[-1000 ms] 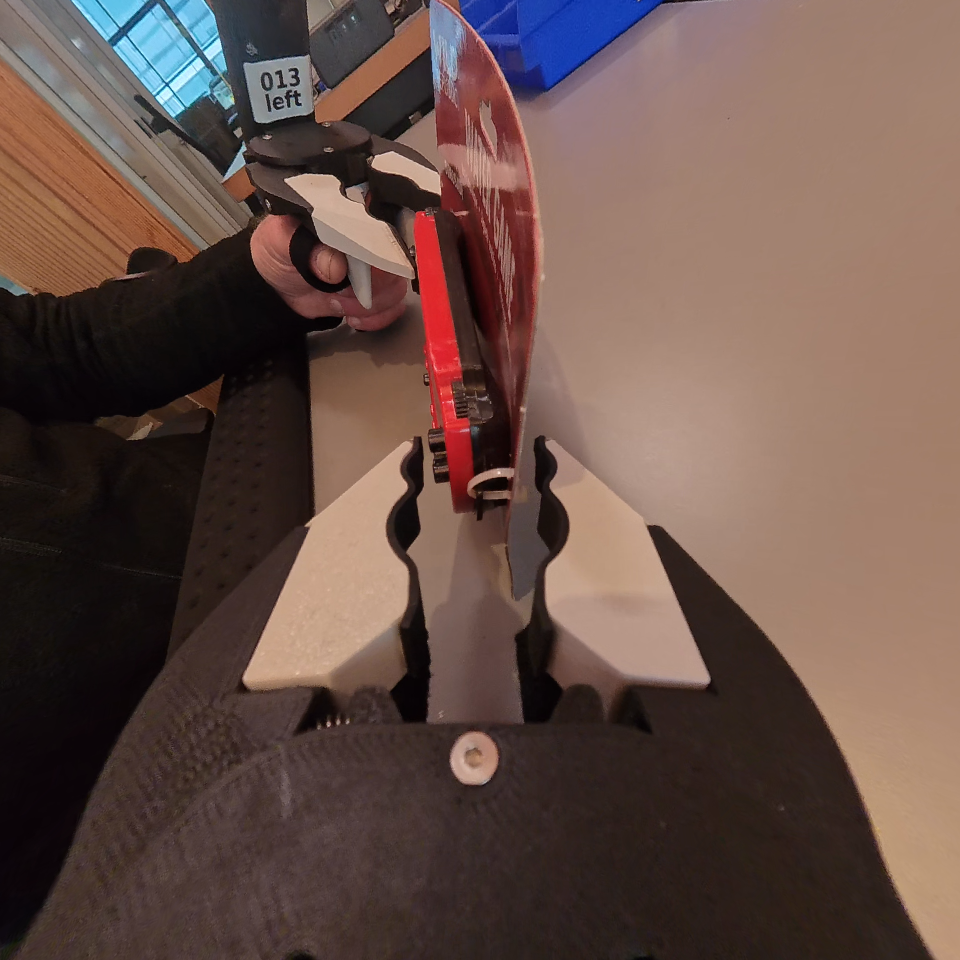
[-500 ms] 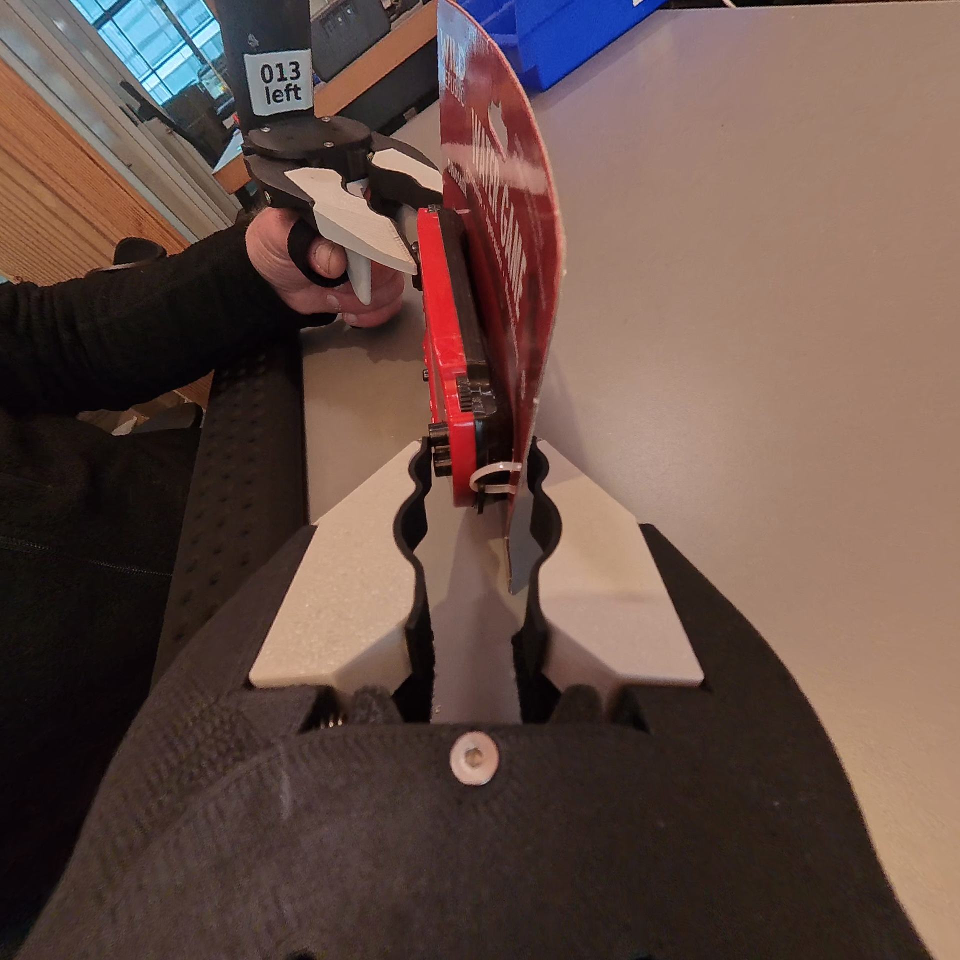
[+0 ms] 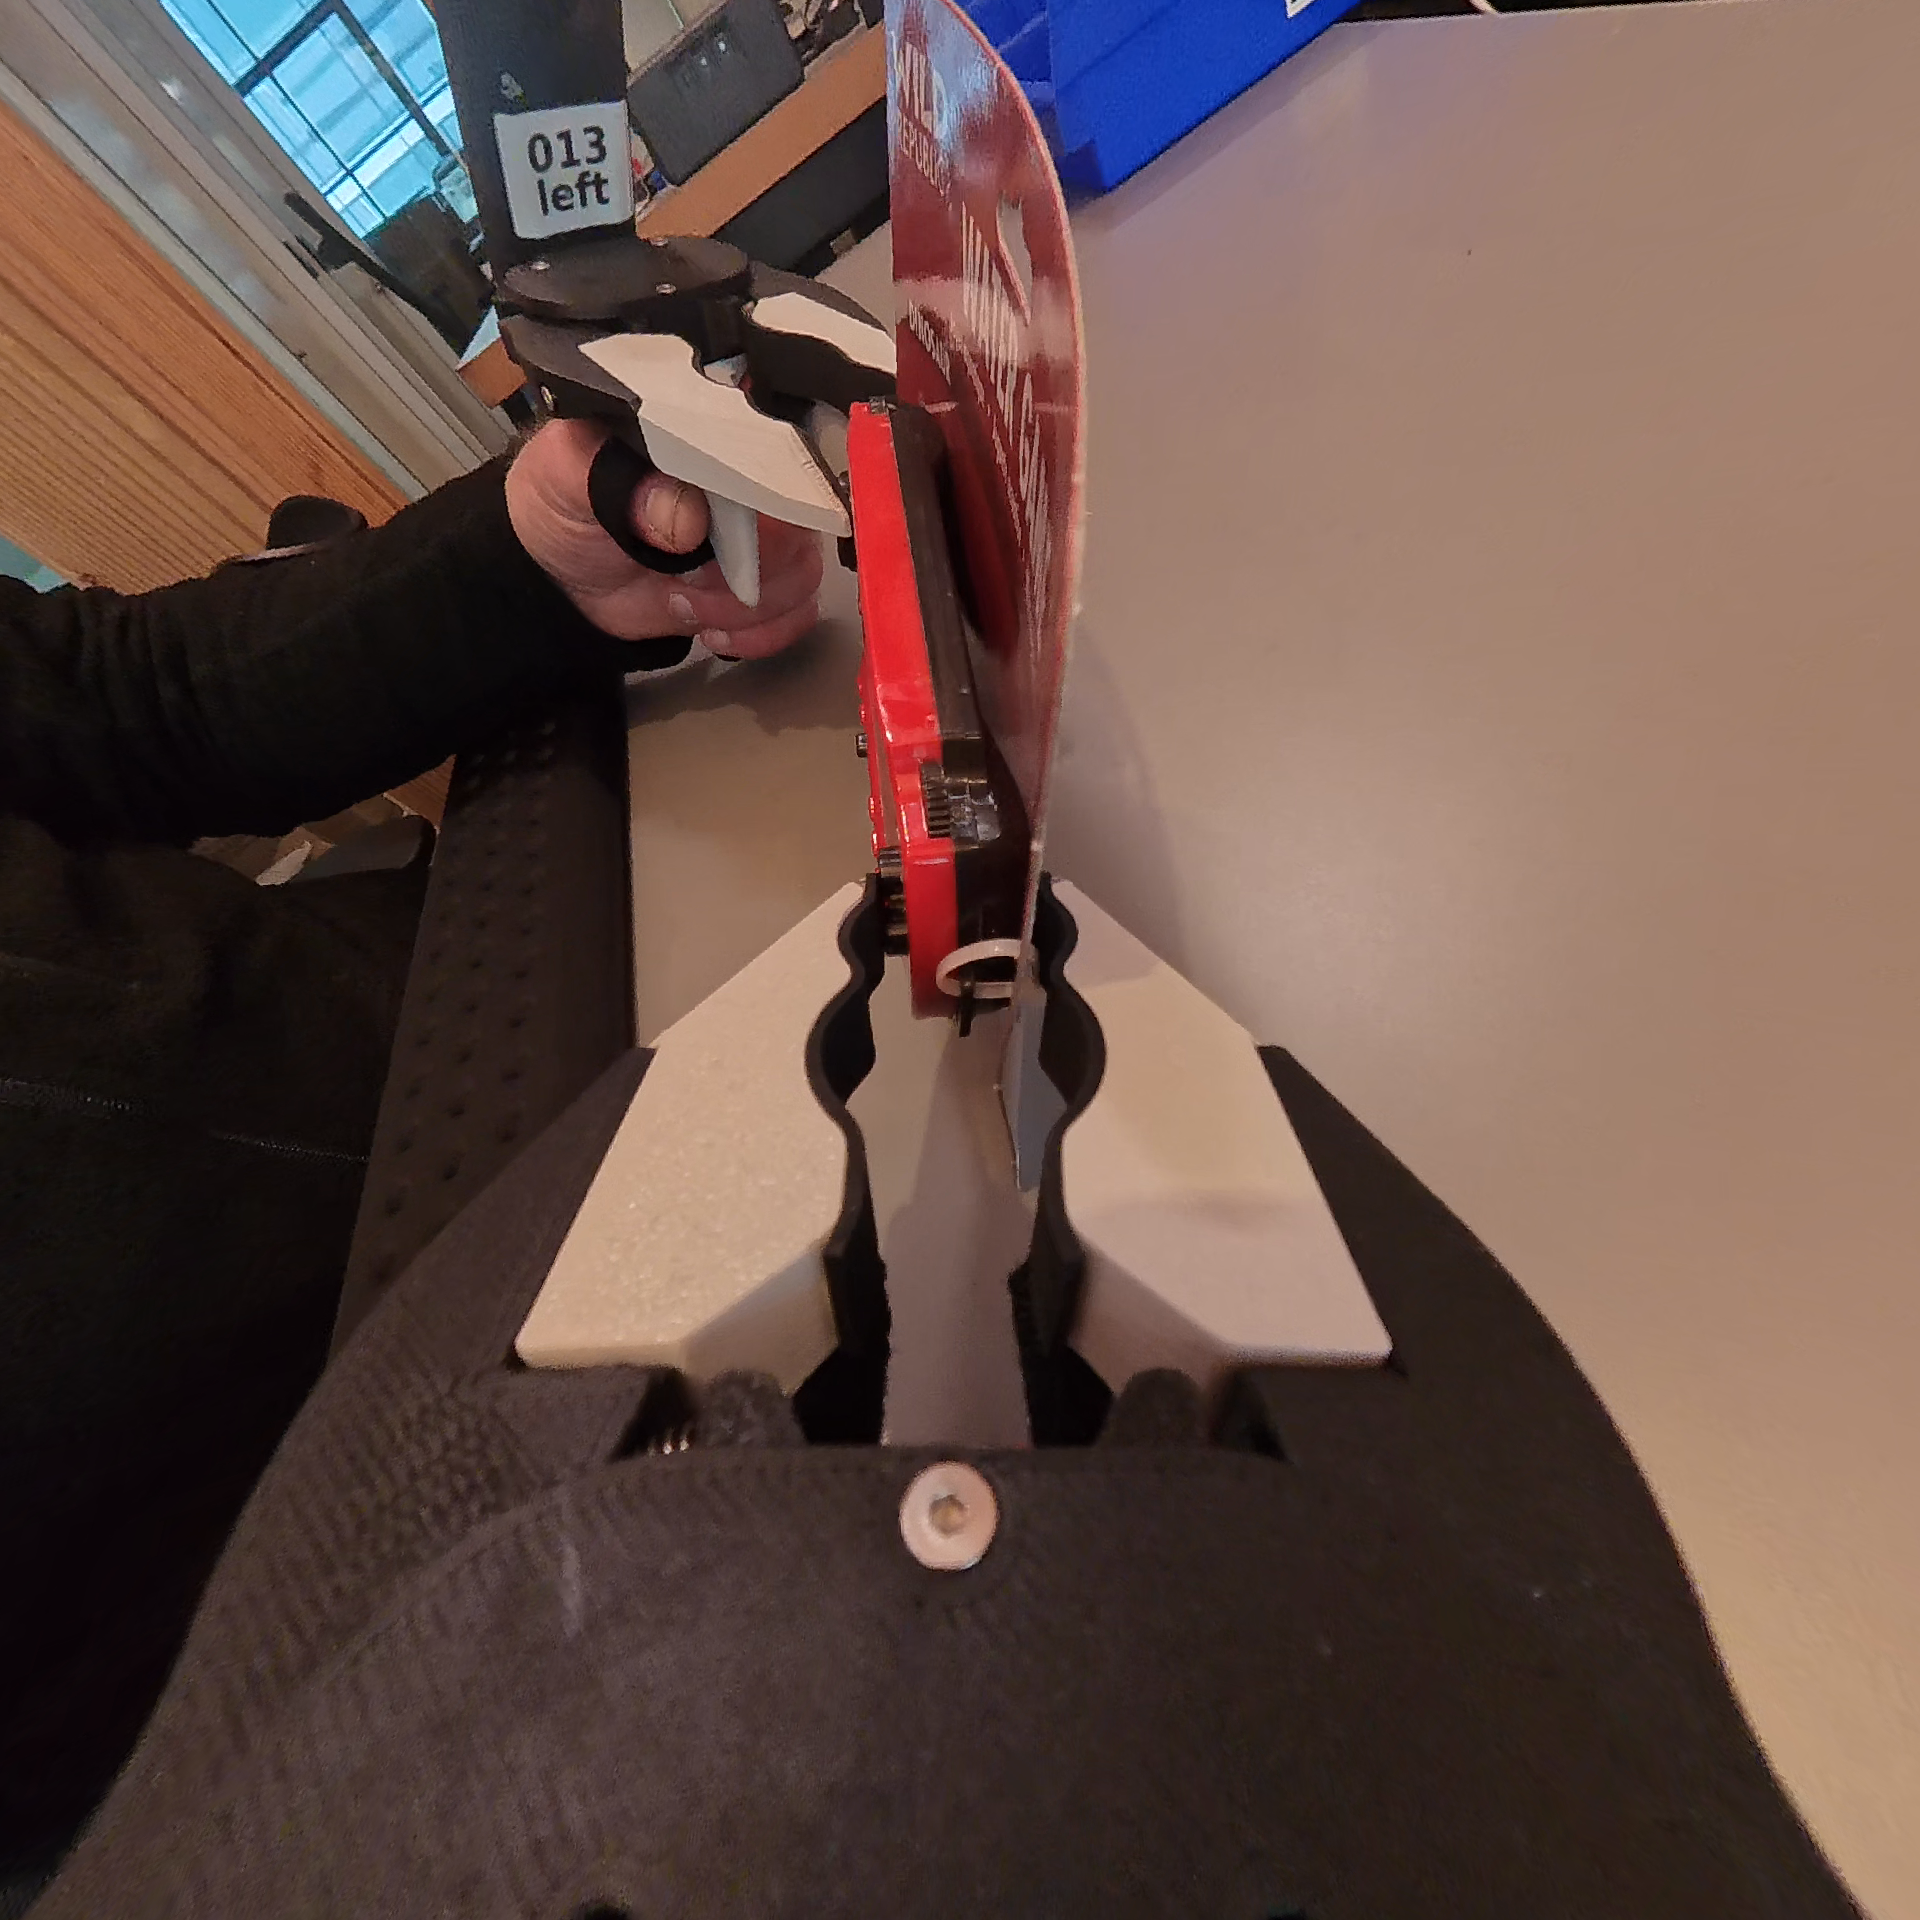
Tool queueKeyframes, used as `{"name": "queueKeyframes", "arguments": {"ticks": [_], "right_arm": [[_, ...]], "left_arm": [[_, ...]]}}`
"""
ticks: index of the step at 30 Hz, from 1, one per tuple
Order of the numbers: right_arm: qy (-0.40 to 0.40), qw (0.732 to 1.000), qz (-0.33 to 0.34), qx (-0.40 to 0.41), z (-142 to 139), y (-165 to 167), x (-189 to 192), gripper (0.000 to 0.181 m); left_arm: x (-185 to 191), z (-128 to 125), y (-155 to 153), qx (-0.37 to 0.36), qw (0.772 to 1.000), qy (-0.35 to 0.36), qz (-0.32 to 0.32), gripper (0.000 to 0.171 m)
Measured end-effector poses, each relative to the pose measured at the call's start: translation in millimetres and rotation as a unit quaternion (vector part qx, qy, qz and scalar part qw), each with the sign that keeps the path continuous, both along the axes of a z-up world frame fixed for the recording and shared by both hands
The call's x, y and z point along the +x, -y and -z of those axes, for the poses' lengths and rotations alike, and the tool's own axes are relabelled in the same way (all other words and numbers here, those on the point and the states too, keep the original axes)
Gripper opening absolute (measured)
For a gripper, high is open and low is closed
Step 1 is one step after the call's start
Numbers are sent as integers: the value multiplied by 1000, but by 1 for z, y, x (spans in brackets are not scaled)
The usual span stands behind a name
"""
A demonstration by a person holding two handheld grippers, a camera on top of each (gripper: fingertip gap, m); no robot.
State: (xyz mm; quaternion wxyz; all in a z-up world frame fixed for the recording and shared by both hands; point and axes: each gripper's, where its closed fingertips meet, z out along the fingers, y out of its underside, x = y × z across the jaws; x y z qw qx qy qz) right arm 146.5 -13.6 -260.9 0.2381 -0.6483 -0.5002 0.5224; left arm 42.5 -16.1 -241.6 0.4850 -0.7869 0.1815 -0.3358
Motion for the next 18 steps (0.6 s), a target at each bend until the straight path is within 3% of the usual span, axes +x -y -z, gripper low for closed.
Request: {"name": "queueKeyframes", "arguments": {"ticks": [8, 18], "right_arm": [[9, 1000, 7, 1, 4, -1, -2, 38], [2, 1000, 13, 4, 1, -4, 0, 36]], "left_arm": [[10, -3, 0, 2, 1000, -21, 7, 36], [13, -10, -2, -15, 999, -30, 8, 37]]}}
